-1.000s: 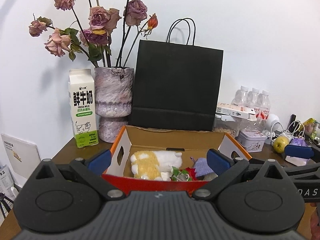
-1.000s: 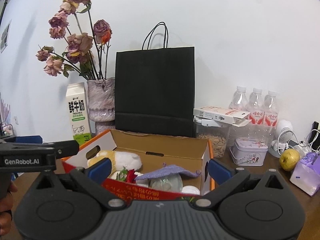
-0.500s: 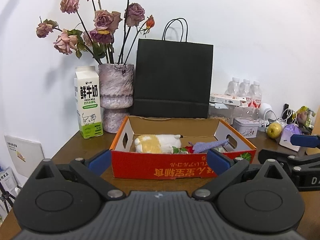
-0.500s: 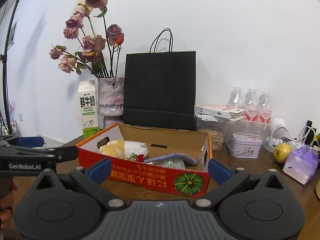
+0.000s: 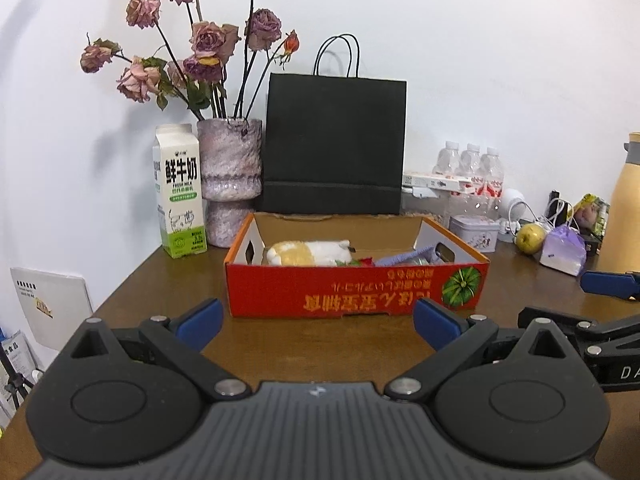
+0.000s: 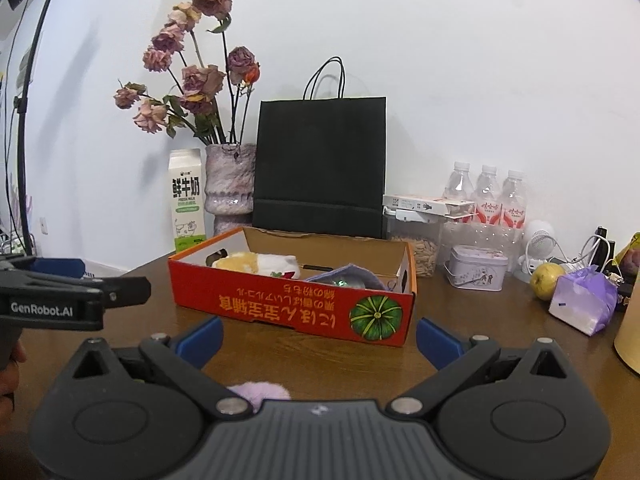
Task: Organize objects
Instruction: 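Withdraw both tools and move toward the pink headband and navy case, then grasp the navy glasses case with the right tool and lift it, then grasp the braided black cable with the left tool while the right tool holds the case, then carry the cable and navy case with both tools over the box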
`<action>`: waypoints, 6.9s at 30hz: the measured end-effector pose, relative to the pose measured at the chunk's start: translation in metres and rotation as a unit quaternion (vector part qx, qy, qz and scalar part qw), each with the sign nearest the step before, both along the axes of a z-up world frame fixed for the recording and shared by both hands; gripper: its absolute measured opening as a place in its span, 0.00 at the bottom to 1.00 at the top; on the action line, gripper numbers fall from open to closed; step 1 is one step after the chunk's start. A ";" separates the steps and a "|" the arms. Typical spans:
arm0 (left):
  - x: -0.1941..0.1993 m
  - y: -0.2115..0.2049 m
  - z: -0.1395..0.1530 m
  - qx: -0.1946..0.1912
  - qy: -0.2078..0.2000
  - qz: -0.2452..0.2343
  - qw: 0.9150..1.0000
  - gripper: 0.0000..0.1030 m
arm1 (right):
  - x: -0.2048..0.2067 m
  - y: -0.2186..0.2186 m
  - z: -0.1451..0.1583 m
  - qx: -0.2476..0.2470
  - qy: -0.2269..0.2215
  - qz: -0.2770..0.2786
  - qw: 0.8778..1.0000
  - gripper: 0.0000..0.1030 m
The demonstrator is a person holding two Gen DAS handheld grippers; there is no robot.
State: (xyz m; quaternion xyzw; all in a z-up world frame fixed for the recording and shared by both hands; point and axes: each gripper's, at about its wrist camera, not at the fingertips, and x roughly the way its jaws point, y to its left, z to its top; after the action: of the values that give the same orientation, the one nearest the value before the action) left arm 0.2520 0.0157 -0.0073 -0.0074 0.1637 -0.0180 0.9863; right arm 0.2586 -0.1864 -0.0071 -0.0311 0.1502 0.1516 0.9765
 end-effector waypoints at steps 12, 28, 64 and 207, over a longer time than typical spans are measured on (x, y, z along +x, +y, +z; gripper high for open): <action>-0.029 0.011 -0.017 -0.006 0.022 0.000 1.000 1.00 | -0.040 -0.007 -0.025 -0.010 0.009 -0.008 1.000 1.00; -0.040 0.021 -0.020 -0.018 0.042 0.010 0.999 1.00 | -0.047 0.003 -0.048 -0.032 0.094 -0.019 0.995 1.00; -0.035 0.013 -0.038 -0.010 0.102 -0.022 0.994 1.00 | -0.012 -0.020 -0.064 -0.046 0.186 0.017 0.981 0.95; 0.095 -0.024 0.043 -0.024 -0.001 0.049 0.999 0.86 | 0.095 0.032 0.027 0.014 0.019 0.019 1.000 0.63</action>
State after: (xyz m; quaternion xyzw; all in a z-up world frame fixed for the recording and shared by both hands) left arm 0.3472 -0.0084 0.0355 -0.0391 0.1620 0.0262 0.9857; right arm 0.3535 -0.1549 0.0202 -0.0175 0.1660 0.1724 0.9708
